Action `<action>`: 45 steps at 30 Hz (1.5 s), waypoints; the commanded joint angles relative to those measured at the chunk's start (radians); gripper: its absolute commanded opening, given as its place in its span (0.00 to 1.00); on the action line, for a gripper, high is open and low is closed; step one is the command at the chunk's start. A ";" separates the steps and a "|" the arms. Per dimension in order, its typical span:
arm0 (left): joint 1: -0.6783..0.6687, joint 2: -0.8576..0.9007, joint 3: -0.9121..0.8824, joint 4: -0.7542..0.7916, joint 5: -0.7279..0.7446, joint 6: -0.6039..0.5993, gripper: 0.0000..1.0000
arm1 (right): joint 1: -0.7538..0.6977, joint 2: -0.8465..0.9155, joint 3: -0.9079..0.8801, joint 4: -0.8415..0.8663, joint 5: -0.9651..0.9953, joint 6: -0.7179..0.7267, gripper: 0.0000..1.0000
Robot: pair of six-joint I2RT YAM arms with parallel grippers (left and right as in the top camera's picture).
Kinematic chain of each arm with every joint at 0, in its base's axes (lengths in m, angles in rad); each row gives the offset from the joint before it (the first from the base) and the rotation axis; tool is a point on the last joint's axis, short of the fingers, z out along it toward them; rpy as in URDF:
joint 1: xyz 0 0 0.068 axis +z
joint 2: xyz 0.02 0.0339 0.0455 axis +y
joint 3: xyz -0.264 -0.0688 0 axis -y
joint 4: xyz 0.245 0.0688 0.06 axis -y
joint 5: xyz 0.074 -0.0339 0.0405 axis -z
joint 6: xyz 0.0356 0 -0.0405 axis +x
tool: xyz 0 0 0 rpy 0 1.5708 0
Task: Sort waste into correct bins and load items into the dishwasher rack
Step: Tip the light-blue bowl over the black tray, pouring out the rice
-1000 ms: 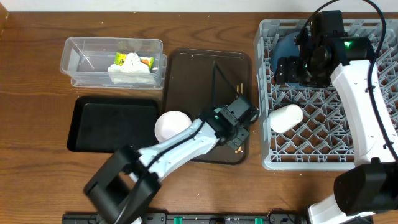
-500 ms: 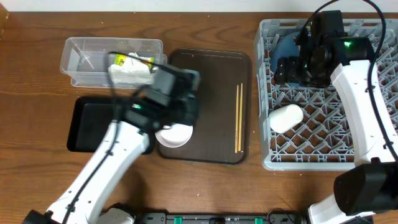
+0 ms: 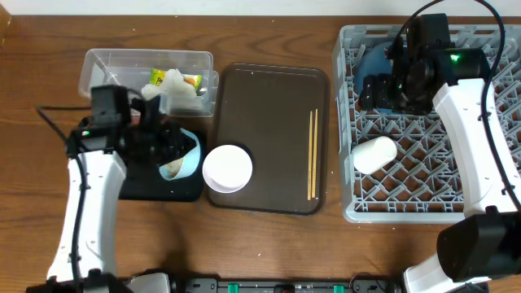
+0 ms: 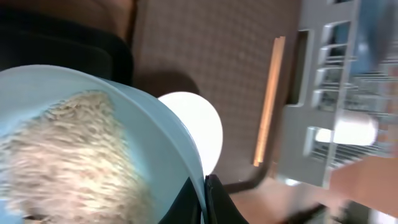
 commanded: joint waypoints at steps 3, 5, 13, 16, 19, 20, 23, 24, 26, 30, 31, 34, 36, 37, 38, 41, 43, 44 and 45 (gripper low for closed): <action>0.107 0.069 -0.040 0.002 0.267 0.116 0.06 | 0.002 -0.025 0.014 -0.001 -0.005 -0.014 0.85; 0.144 0.100 -0.040 0.002 0.349 0.146 0.06 | 0.002 -0.025 0.014 -0.003 -0.005 -0.014 0.85; 0.280 0.214 -0.044 -0.047 0.611 0.180 0.06 | 0.002 -0.025 0.014 -0.011 -0.005 -0.014 0.84; 0.316 0.262 -0.044 -0.069 0.659 0.180 0.06 | 0.002 -0.025 0.014 -0.011 -0.005 -0.014 0.84; 0.340 0.307 -0.044 -0.073 0.697 0.180 0.06 | 0.002 -0.025 0.014 -0.011 -0.005 -0.014 0.84; 0.345 0.323 -0.044 -0.073 0.712 0.180 0.06 | 0.002 -0.025 0.014 -0.011 -0.005 -0.014 0.84; 0.357 0.366 -0.044 -0.073 0.772 0.180 0.06 | 0.002 -0.025 0.014 -0.011 -0.005 -0.014 0.84; 0.359 0.375 -0.044 -0.073 0.794 0.180 0.06 | 0.002 -0.025 0.014 -0.011 -0.005 -0.015 0.84; 0.364 0.392 -0.044 -0.074 0.847 0.175 0.06 | 0.002 -0.025 0.014 -0.011 -0.004 -0.014 0.84; 0.375 0.397 -0.044 -0.091 0.847 0.132 0.06 | 0.002 -0.025 0.014 -0.011 -0.005 -0.014 0.84; 0.379 0.397 -0.044 -0.104 0.847 0.126 0.06 | 0.002 -0.025 0.014 -0.011 -0.005 -0.014 0.84; 0.396 0.397 -0.044 -0.129 0.847 0.126 0.06 | 0.002 -0.025 0.014 -0.011 -0.005 -0.014 0.84; 0.412 0.398 -0.044 -0.127 0.847 0.127 0.06 | 0.002 -0.025 0.014 -0.012 -0.005 -0.014 0.84; 0.422 0.397 -0.044 -0.124 0.847 0.127 0.07 | 0.002 -0.025 0.014 -0.012 -0.005 -0.014 0.84; 0.434 0.397 -0.044 -0.122 0.847 0.127 0.06 | 0.002 -0.025 0.014 -0.012 -0.005 -0.014 0.84; 0.469 0.397 -0.044 -0.116 0.847 0.126 0.06 | 0.002 -0.025 0.014 -0.011 -0.005 -0.014 0.84; 0.485 0.398 -0.044 -0.134 0.847 0.126 0.06 | 0.002 -0.025 0.014 -0.012 -0.005 -0.014 0.84; 0.488 0.397 -0.044 -0.153 0.847 0.127 0.06 | 0.002 -0.025 0.014 -0.012 -0.005 -0.014 0.84; 0.489 0.397 -0.044 -0.153 0.847 0.127 0.06 | 0.002 -0.025 0.014 -0.012 -0.005 -0.014 0.84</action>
